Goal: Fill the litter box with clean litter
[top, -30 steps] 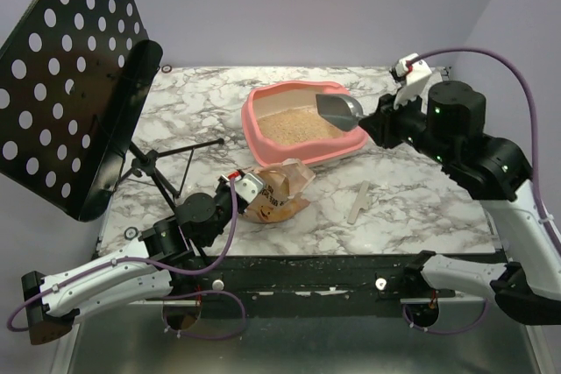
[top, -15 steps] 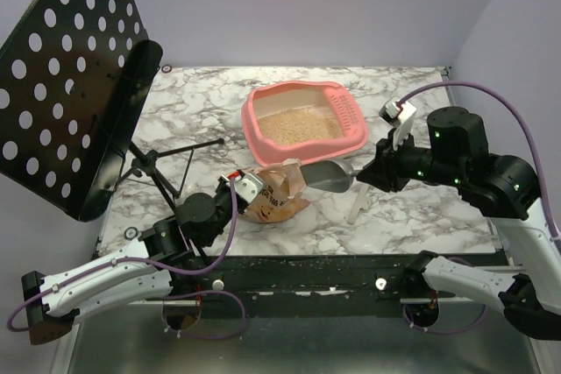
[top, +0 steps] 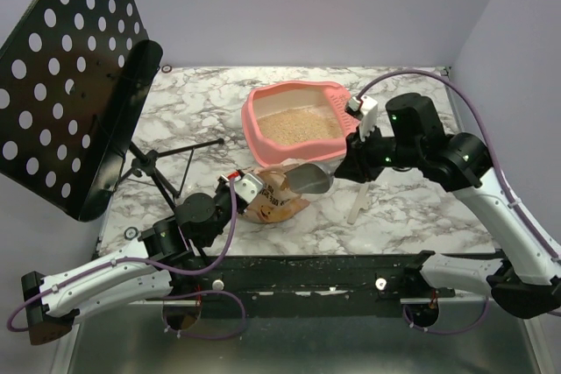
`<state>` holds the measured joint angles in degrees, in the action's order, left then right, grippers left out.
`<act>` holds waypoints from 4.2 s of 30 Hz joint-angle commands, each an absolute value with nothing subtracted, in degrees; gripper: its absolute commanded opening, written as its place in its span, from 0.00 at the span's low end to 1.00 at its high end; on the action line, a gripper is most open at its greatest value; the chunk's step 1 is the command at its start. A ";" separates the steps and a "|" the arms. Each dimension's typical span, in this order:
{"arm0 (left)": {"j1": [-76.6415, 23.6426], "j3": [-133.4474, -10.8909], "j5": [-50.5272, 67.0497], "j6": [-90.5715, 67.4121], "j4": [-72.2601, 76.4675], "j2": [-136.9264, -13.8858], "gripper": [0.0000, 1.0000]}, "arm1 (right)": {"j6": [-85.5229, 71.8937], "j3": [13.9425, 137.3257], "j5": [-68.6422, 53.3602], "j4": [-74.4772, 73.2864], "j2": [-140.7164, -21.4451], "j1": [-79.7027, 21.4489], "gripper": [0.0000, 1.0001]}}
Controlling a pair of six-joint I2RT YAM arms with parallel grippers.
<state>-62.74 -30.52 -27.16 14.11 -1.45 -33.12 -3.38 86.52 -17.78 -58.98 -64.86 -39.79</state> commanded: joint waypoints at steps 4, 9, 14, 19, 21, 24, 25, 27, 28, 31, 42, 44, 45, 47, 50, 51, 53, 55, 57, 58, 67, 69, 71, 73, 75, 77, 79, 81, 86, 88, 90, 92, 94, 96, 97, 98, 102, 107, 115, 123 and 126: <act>-62.93 -32.69 -25.31 13.89 0.09 -32.69 0.00 | -1.85 89.11 -18.64 -56.95 -66.89 -40.08 0.00; -62.93 -32.78 -25.05 13.80 0.09 -32.70 0.00 | -1.76 96.23 -18.28 -59.15 -66.18 -40.08 0.00; -62.93 -32.70 -25.05 13.80 0.09 -32.96 0.00 | -1.41 96.95 -18.37 -59.15 -66.62 -40.08 0.00; -62.93 -32.70 -25.22 13.80 0.17 -33.22 0.00 | -0.79 95.28 -19.07 -58.01 -67.94 -40.08 0.00; -62.93 -32.70 -25.31 13.80 0.18 -33.31 0.00 | -0.62 94.84 -18.37 -57.92 -68.46 -40.08 0.00; -62.93 -32.69 -25.23 13.80 0.18 -33.31 0.00 | -0.62 93.43 -17.93 -58.44 -69.52 -40.08 0.00; -62.93 -32.61 -25.31 13.80 0.18 -33.31 0.00 | 1.04 93.08 -17.76 -58.80 -69.78 -40.17 0.00; -62.93 -32.61 -25.31 13.80 0.18 -33.22 0.00 | 1.67 92.20 -16.09 -59.76 -70.49 -40.43 0.00; -62.93 -32.69 -25.49 13.80 0.18 -33.31 0.00 | 2.02 91.85 -14.87 -60.29 -70.66 -40.69 0.00; -62.93 -32.61 -25.57 13.80 0.26 -33.22 0.00 | 2.46 90.71 -14.85 -60.29 -70.93 -40.96 0.00; -62.93 -32.52 -25.84 13.89 0.35 -34.01 0.00 | -3.07 80.25 -26.80 -47.47 -80.85 -40.96 0.00; -62.93 -32.52 -25.84 13.89 0.44 -34.28 0.00 | -3.95 80.07 -27.16 -47.11 -82.87 -41.04 0.00; -62.93 -32.43 -25.67 13.89 0.44 -34.36 0.00 | -4.65 79.63 -27.07 -46.59 -83.66 -41.04 0.00; -62.93 -32.61 -25.49 13.80 0.44 -34.63 0.00 | -5.88 78.58 -27.07 -45.71 -84.98 -41.04 0.00; -62.93 -32.61 -25.31 13.80 0.44 -34.89 0.00 | -8.25 75.42 -26.11 -42.99 -86.30 -41.04 0.00; -62.93 -32.52 -25.40 13.80 0.44 -34.81 0.00 | -9.83 74.02 -26.63 -41.50 -86.66 -41.04 0.00; -62.93 -32.52 -25.49 13.80 0.44 -34.89 0.00 | -12.20 70.51 -28.56 -37.46 -87.45 -41.04 0.00; -62.93 -32.43 -25.75 13.89 0.44 -34.89 0.00 | -14.93 66.90 -30.92 -32.37 -87.71 -41.04 0.00; -62.93 -32.52 -25.75 13.89 0.53 -35.07 0.00 | -18.18 63.56 -32.95 -27.19 -87.37 -40.96 0.00; -62.93 -32.43 -25.75 13.97 0.53 -35.07 0.00 | -20.19 61.72 -34.70 -23.42 -87.02 -40.96 0.00; -62.93 -32.52 -26.10 14.15 0.44 -35.24 0.00 | -42.33 44.58 -46.84 9.19 -80.87 -37.89 0.00; -62.93 -32.43 -26.10 14.15 0.44 -35.24 0.00 | -48.14 41.06 -47.63 16.84 -79.98 -37.09 0.00; -62.93 -32.43 -26.10 14.15 0.44 -35.24 0.00 | -52.71 38.51 -48.08 22.91 -79.19 -36.48 0.00; -62.93 -32.43 -26.19 14.24 0.35 -35.24 0.00 | -56.15 36.13 -48.16 28.19 -78.31 -36.12 0.00; -62.93 -32.43 -26.19 14.24 0.35 -35.16 0.00 | -58.00 35.16 -47.64 29.62 -77.09 -35.86 0.00; -62.93 -32.43 -26.28 14.24 0.35 -35.07 0.00 | -58.88 34.37 -47.20 30.75 -75.59 -35.51 0.00; -62.93 -32.43 -26.37 14.33 0.35 -34.98 0.00 | -60.55 33.75 -47.11 31.28 -74.01 -34.98 0.00; -62.93 -32.43 -26.46 14.33 0.35 -34.81 0.00 | -60.99 33.49 -47.46 31.55 -72.25 -34.28 0.00; -62.93 -32.43 -26.46 14.41 0.35 -34.63 0.00 | -62.75 31.99 -47.64 29.63 -67.33 -31.29 0.00; -62.93 -32.34 -26.54 14.41 0.44 -34.54 0.00 | -63.36 31.29 -47.72 28.92 -66.27 -30.50 0.00; -63.02 -32.26 -26.37 14.33 0.44 -34.54 0.00 | -64.86 29.89 -47.46 28.92 -65.31 -29.71 0.00; -62.93 -32.34 -26.02 14.41 0.44 -34.54 0.00 | -66.09 28.40 -47.20 28.92 -63.73 -28.83 0.00; -62.93 -32.08 -25.49 14.41 0.79 -34.72 0.00 | -66.97 26.64 -46.59 28.92 -61.97 -27.87 0.00; -62.93 -32.08 -24.79 14.24 0.88 -35.24 0.00 | -67.32 25.06 -46.15 26.90 -59.60 -26.29 0.00; -62.93 -32.17 -24.44 14.06 0.88 -35.42 0.00 | -67.32 24.35 -45.97 26.29 -58.63 -25.41 0.00; -62.93 -31.99 -23.82 13.89 1.14 -35.68 0.00 | -67.50 23.48 -45.79 25.32 -57.49 -24.36 0.00; -62.93 -31.64 -21.63 12.83 2.11 -36.65 0.00 | -67.85 19.96 -44.91 23.21 -53.01 -21.45 0.00; -63.02 -31.82 -20.13 11.87 2.37 -39.02 0.00 | -69.17 16.88 -45.62 21.54 -47.83 -19.34 0.00; -63.11 -32.17 -19.16 11.34 2.64 -40.69 0.00 | -70.05 14.42 -43.25 16.09 -38.42 -17.40 0.00; -63.19 -32.08 -20.74 11.78 2.46 -38.76 0.00 | -71.10 12.48 -38.94 7.48 -28.22 -16.70 0.00; -63.19 -31.99 -22.06 12.30 2.46 -36.92 0.00 | -71.98 12.48 -37.53 5.02 -25.06 -16.61 0.00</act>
<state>-62.87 -30.65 -22.06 12.82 0.51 -39.55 -69.97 13.08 -40.34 9.21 -28.56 -17.12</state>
